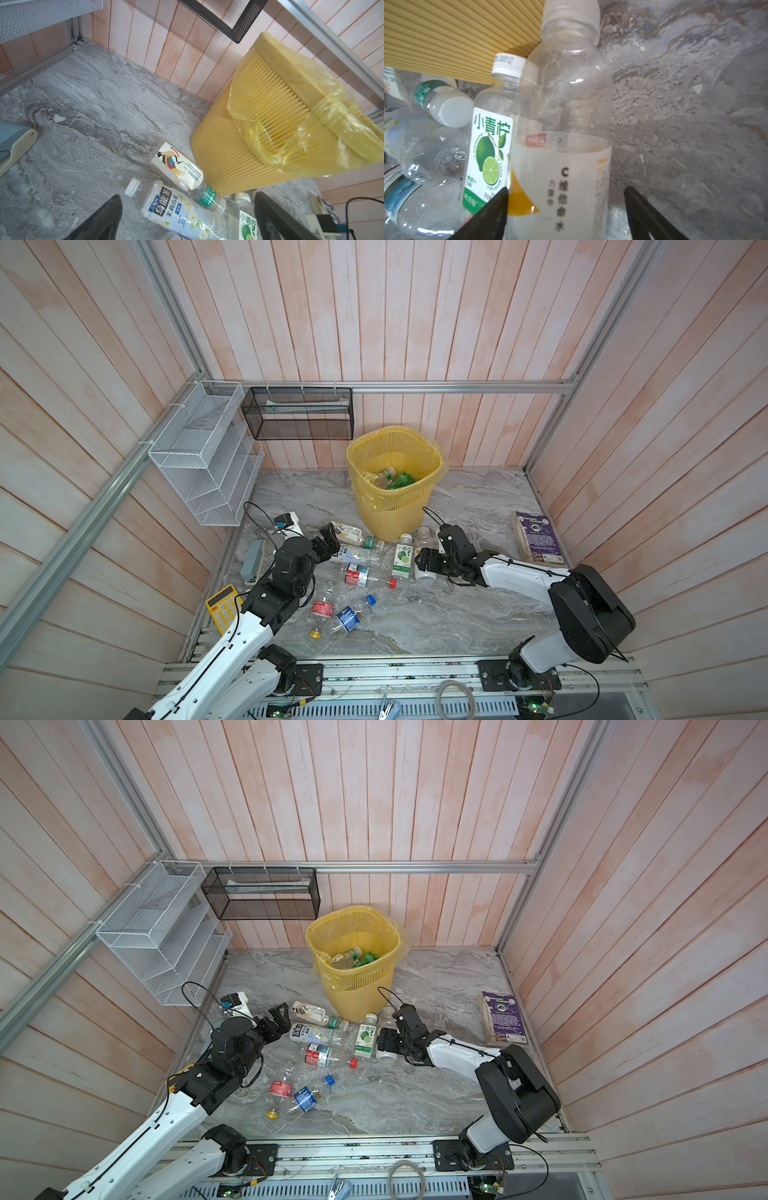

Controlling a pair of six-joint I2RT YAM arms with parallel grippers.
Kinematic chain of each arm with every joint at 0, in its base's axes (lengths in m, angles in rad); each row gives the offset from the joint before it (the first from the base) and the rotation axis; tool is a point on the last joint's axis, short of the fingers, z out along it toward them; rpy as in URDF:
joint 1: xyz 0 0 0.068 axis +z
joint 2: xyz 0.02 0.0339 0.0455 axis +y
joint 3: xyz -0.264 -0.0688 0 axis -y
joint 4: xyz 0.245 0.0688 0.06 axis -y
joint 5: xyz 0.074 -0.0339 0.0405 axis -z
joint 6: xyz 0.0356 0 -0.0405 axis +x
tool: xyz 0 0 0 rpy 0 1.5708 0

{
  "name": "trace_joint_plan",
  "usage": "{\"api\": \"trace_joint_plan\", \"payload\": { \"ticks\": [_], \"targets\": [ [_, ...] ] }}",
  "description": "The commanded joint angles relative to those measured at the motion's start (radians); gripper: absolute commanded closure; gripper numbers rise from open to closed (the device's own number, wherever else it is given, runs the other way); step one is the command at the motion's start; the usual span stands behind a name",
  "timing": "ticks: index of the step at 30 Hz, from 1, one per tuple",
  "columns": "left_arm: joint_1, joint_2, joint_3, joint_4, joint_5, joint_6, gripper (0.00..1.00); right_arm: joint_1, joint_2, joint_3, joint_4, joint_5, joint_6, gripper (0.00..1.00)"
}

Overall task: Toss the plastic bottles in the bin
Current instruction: 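Draw the left arm back while the right gripper lowers onto the white vitamin-C bottle, then lift the white vitamin-C bottle with the right gripper toward the bin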

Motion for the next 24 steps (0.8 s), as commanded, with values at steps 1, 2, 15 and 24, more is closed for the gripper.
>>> {"api": "trace_joint_plan", "payload": {
  "ticks": [1, 2, 15, 24],
  "targets": [
    [0.005, 0.001, -0.017, -0.014, 0.02, -0.007, 0.0, 0.002, 0.016, 0.02, 0.003, 0.007, 0.01, 0.18],
    [0.005, 0.003, -0.017, -0.016, 0.019, -0.006, 0.0, 0.001, 0.017, 0.019, 0.006, 0.01, 0.01, 0.2],
    [0.007, 0.023, -0.014, -0.011, 0.02, -0.011, 0.0, 0.0, -0.127, -0.01, 0.029, 0.102, -0.01, 0.4],
    [0.059, 0.037, -0.11, -0.012, 0.062, -0.091, 0.0, -0.002, -0.653, -0.06, 0.059, 0.359, -0.093, 0.42]
  ]
}}
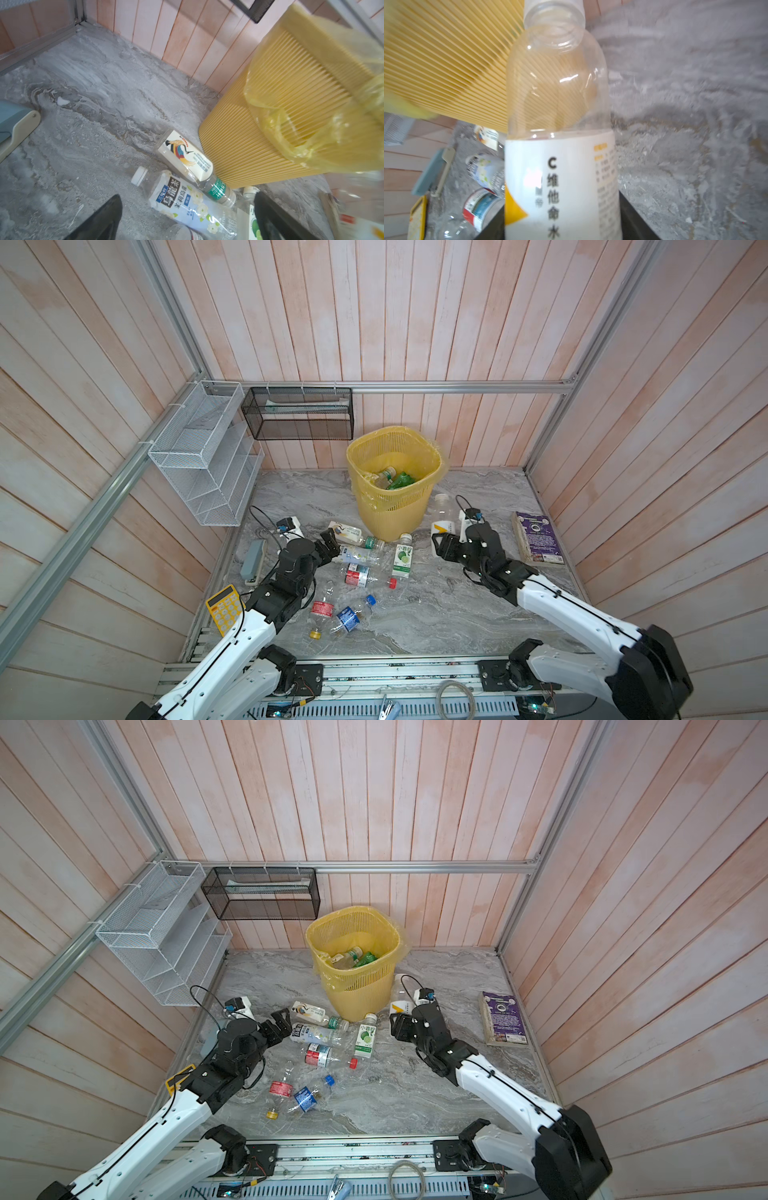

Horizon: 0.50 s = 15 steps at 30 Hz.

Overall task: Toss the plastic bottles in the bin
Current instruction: 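Lift the white vitamin-C bottle with the right gripper toward the bin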

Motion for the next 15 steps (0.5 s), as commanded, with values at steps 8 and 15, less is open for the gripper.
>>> {"api": "trace_joint_plan", "payload": {
  "ticks": [8, 15],
  "targets": [
    [0.035, 0.041, -0.102, -0.008, 0.071, -0.063, 0.0, -0.001, -0.269, 0.214, 0.128, 0.182, -0.244, 0.44],
    [0.035, 0.042, -0.101, -0.019, 0.096, -0.077, 0.0, -0.002, 0.175, 0.573, 0.091, -0.084, -0.266, 0.44]
  ]
}}
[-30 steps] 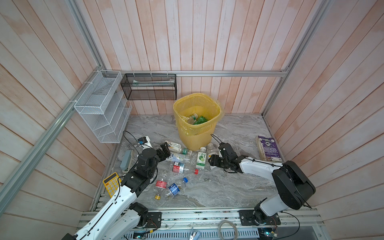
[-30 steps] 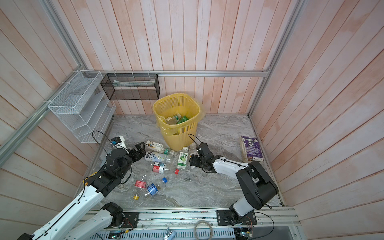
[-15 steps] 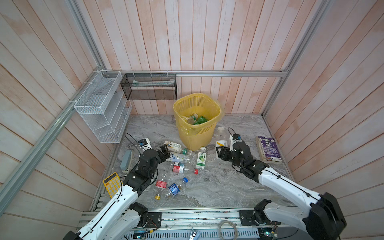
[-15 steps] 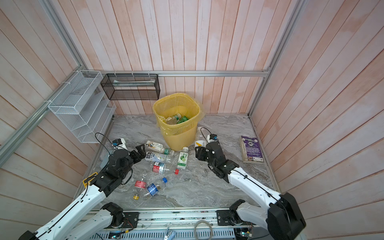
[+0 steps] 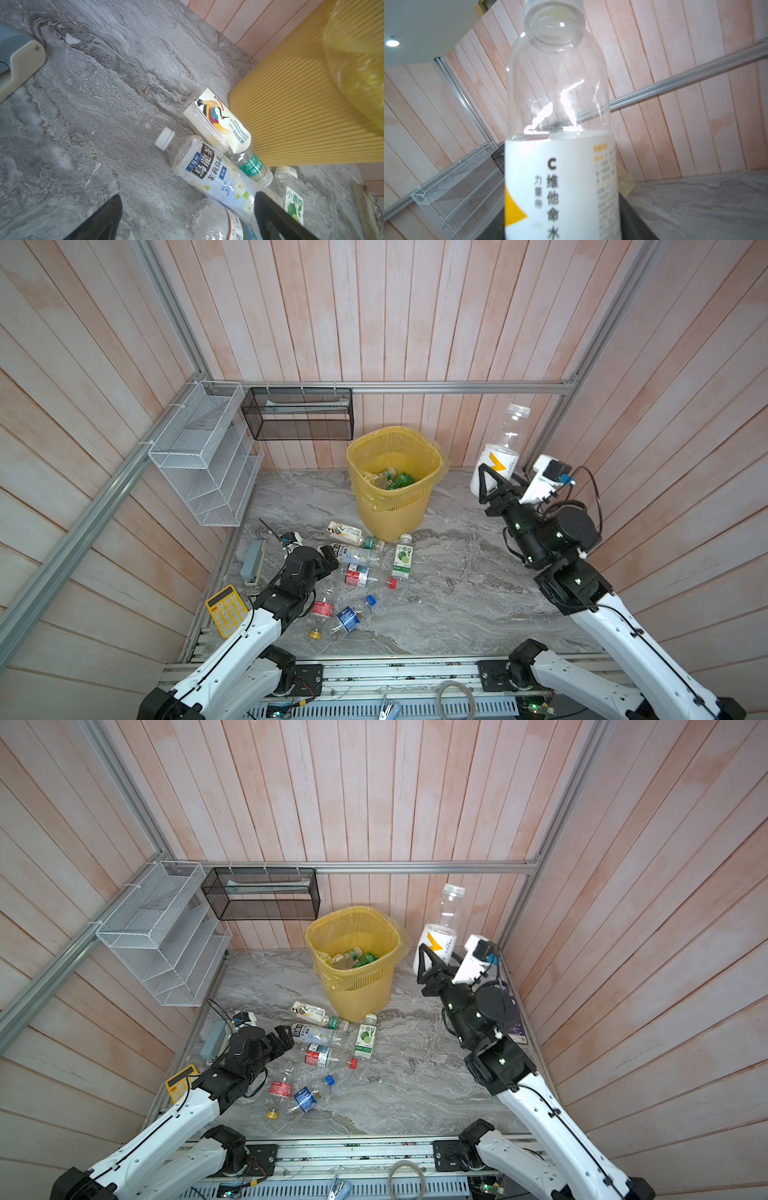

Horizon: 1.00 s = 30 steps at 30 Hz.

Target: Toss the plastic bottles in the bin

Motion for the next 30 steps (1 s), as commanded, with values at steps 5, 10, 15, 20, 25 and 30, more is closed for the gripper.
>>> {"api": "trace_joint_plan", "payload": {
  "ticks": [5, 10, 15, 20, 25, 30],
  "targets": [
    [0.005, -0.006, 0.007, -0.036, 0.029, -0.009, 0.0, 0.002, 0.522, 0.421, -0.222, -0.197, -0.03, 0.33],
    [0.005, -0.027, 0.022, -0.06, 0.019, 0.013, 0.0, -0.001, 0.573, 0.513, -0.245, -0.134, -0.062, 0.1],
    [0.006, -0.038, 0.028, -0.062, 0.015, 0.021, 0.0, -0.008, 0.498, 0.502, -0.248, -0.06, -0.091, 0.07],
    [0.006, -0.037, 0.034, -0.059, 0.004, 0.026, 0.0, -0.017, 0.403, 0.423, -0.218, -0.008, -0.105, 0.06],
    [0.005, -0.03, 0.041, -0.056, 0.016, 0.035, 0.0, -0.038, 0.346, 0.307, -0.19, -0.007, -0.088, 0.05],
    [0.005, -0.036, 0.048, -0.075, 0.008, 0.05, 0.0, -0.053, 0.263, 0.056, -0.167, 0.015, 0.008, 0.05]
  ]
}}
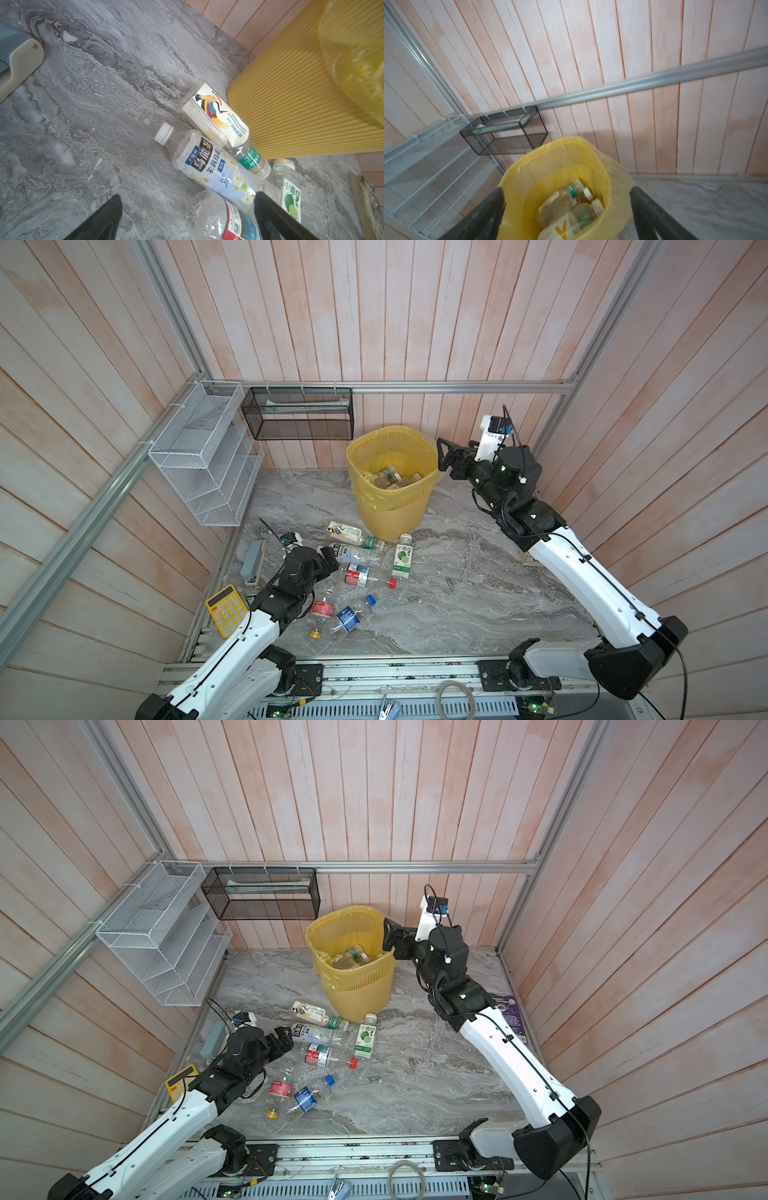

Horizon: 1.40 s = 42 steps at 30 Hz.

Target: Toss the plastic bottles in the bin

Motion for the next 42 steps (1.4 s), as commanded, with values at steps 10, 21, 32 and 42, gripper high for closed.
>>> {"api": "trace_joint_plan", "payload": {
  "ticks": [10, 21, 32, 42],
  "targets": [
    [-0.022, 0.025, 0.042, -0.029, -0.071, 0.024, 0.0, 0.011, -0.082, -0.582, 0.021, -0.082, 0.352, 0.07],
    [-0.024, 0.02, 0.042, -0.037, -0.088, 0.038, 0.0, 0.239, 0.286, -0.382, -0.141, 0.032, 0.437, 0.03],
    [-0.023, -0.008, 0.015, -0.047, -0.107, 0.039, 0.0, 0.295, 0.476, -0.279, -0.174, 0.042, 0.468, 0.05],
    [-0.023, -0.019, 0.015, -0.061, -0.117, 0.043, 0.0, 0.288, 0.515, -0.301, -0.253, 0.119, 0.435, 0.22]
  ]
}}
